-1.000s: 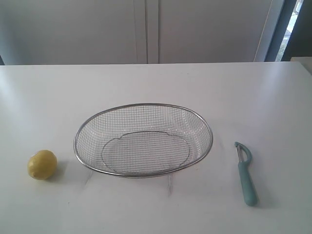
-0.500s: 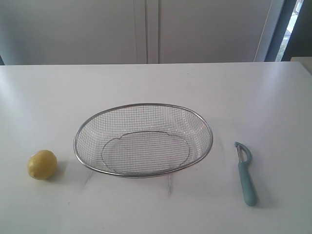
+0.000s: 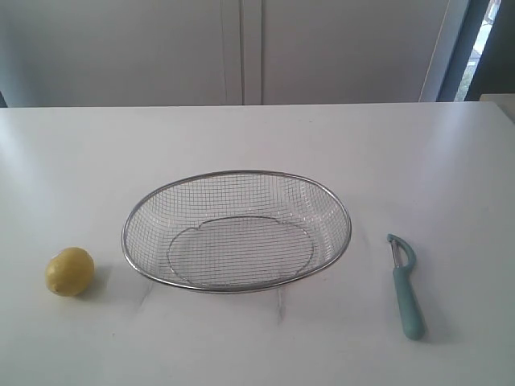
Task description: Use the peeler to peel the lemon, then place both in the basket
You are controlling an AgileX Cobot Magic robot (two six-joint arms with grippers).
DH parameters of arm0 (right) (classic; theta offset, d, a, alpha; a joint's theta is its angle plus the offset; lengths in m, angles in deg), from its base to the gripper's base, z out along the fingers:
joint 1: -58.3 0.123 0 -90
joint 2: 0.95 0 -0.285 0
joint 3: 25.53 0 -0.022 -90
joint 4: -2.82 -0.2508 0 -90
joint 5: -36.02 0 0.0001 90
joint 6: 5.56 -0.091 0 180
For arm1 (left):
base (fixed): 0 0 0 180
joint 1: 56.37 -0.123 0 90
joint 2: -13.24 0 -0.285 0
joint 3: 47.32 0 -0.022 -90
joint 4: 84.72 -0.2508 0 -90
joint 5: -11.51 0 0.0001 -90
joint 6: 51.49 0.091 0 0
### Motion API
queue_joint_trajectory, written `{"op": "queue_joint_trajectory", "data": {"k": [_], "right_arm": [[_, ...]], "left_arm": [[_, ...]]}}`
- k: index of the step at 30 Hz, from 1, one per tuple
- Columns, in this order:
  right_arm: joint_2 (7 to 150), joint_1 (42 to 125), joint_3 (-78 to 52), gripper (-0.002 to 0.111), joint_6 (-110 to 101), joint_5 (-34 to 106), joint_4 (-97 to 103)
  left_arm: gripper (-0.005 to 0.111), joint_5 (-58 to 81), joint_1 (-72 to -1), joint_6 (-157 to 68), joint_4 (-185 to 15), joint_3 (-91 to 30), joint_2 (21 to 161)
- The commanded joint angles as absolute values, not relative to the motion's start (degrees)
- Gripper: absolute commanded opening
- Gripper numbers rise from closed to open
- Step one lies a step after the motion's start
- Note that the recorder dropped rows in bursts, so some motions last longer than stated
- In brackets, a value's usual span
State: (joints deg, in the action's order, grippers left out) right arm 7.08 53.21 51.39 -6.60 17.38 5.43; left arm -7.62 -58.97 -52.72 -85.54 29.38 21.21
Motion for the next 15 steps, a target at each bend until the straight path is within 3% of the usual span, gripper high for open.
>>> {"op": "queue_joint_trajectory", "data": {"k": [1,15], "right_arm": [[6.83,53.20,51.69,0.000,-6.71,23.71,5.61],[6.83,53.20,51.69,0.000,-6.71,40.34,5.61]], "left_arm": [[0.000,-7.83,-59.06,-52.76,-85.31,29.90,21.02],[0.000,-7.83,-59.06,-52.76,-85.31,29.90,21.02]]}}
